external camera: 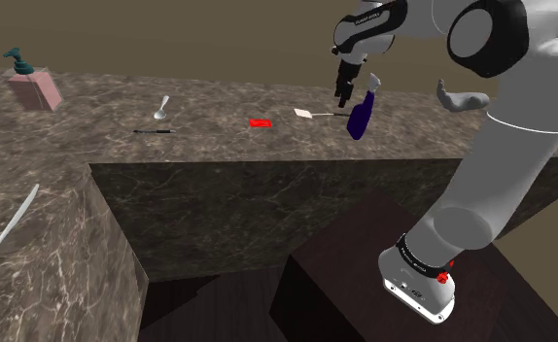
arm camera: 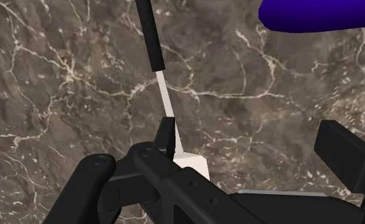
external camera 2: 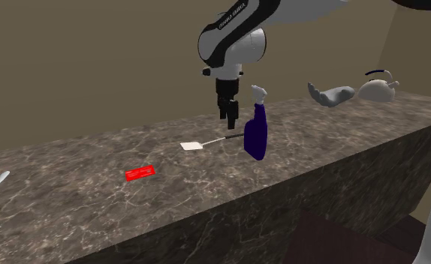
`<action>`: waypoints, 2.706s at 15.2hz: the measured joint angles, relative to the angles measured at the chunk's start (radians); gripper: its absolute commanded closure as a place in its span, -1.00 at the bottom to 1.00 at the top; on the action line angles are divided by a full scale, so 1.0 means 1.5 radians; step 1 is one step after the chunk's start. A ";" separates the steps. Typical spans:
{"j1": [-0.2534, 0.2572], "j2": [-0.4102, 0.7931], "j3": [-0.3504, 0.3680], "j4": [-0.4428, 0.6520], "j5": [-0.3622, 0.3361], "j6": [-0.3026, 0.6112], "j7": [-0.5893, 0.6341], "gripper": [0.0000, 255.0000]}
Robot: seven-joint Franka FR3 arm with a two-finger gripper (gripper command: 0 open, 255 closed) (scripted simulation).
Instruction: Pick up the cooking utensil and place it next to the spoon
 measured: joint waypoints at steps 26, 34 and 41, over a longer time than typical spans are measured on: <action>-0.054 0.204 0.039 0.133 0.051 0.052 -0.140 1.00; -0.052 0.195 0.037 0.139 0.046 0.038 -0.138 1.00; -0.048 0.170 0.030 0.166 0.035 -0.012 -0.132 1.00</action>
